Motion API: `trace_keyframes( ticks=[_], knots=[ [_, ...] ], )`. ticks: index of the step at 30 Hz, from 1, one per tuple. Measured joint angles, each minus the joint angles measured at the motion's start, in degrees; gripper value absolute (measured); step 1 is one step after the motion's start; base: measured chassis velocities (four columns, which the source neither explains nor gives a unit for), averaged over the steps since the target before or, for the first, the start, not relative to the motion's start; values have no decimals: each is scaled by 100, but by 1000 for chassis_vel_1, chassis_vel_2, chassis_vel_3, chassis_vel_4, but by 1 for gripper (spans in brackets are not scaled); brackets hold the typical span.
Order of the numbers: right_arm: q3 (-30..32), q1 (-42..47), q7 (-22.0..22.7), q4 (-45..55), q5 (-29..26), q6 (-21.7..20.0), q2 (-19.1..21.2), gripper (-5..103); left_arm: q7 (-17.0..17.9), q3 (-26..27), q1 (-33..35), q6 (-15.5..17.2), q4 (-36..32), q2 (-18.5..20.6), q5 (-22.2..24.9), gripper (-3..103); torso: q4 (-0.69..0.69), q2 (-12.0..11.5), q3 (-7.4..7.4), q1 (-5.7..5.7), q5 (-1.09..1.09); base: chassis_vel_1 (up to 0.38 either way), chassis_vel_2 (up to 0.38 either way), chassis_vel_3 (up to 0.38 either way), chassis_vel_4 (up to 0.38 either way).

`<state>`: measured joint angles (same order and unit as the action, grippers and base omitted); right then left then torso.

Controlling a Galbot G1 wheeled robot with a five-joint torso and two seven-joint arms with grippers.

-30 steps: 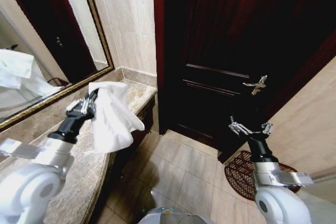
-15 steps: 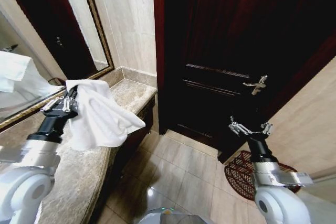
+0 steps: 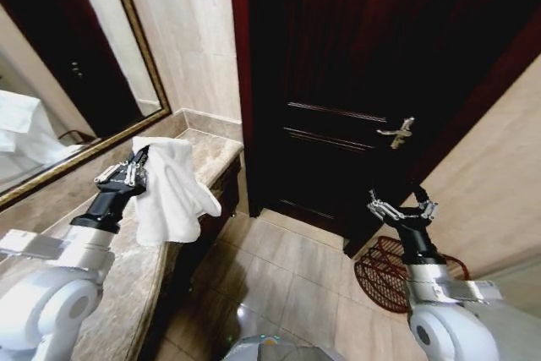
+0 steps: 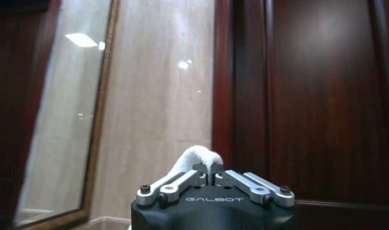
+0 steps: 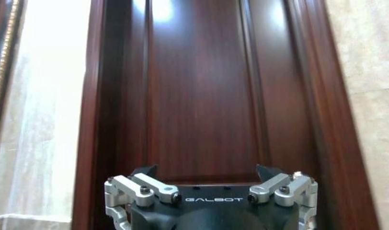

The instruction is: Discard the used towel into the hamper.

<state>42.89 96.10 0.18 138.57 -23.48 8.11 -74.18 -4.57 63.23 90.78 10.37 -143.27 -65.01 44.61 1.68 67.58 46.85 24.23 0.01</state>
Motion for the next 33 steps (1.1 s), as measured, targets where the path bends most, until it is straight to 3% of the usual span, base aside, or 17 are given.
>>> trace_keyframes(
  ticks=[33],
  knots=[
    [-17, 2, -28, -37, 37, 64, -34, 100, -129, -273, -51, -55, 3, 56, -143, 2, 1, 0, 0, 0, -1, -118, -114, -115, -112]
  ],
)
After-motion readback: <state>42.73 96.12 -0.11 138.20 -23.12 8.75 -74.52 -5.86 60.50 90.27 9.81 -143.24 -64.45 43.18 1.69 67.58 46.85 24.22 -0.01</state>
